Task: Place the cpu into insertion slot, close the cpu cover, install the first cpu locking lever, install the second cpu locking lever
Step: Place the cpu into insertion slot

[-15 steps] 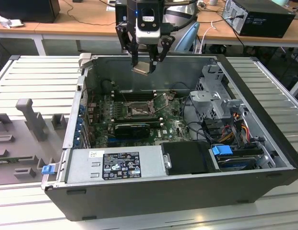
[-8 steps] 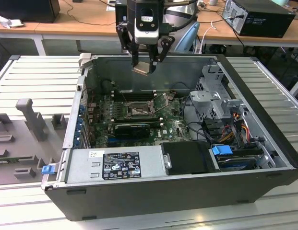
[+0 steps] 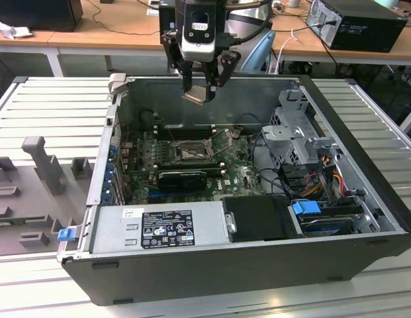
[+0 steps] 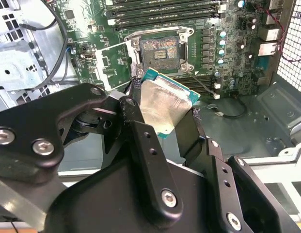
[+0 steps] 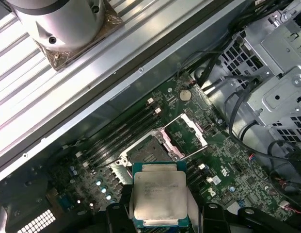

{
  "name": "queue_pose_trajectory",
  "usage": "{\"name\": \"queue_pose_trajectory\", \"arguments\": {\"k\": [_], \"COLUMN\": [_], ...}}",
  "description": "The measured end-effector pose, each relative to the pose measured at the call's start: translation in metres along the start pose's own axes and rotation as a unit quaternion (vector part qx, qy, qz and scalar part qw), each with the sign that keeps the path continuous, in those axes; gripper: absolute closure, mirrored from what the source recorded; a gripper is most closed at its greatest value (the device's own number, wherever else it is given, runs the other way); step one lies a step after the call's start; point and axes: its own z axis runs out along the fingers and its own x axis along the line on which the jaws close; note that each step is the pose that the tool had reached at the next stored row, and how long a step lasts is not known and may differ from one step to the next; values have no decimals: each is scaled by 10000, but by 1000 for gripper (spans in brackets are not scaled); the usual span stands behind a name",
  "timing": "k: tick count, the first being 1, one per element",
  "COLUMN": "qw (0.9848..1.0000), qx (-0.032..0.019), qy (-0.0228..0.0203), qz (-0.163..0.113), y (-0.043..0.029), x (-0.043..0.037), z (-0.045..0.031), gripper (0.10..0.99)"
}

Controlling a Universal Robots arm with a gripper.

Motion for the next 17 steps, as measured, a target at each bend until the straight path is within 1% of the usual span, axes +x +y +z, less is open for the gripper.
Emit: {"name": "queue_pose_trajectory", "arguments": {"k": [7, 12, 17], "qw": [9996, 9988, 9975], "qx": [-5, -6, -7], "qy": [-26, -46, -68], "qz": [279, 485, 699], "y": [0, -1, -1], "x": [0, 0, 0], "z": [4, 6, 9], "gripper": [561, 561, 561]}}
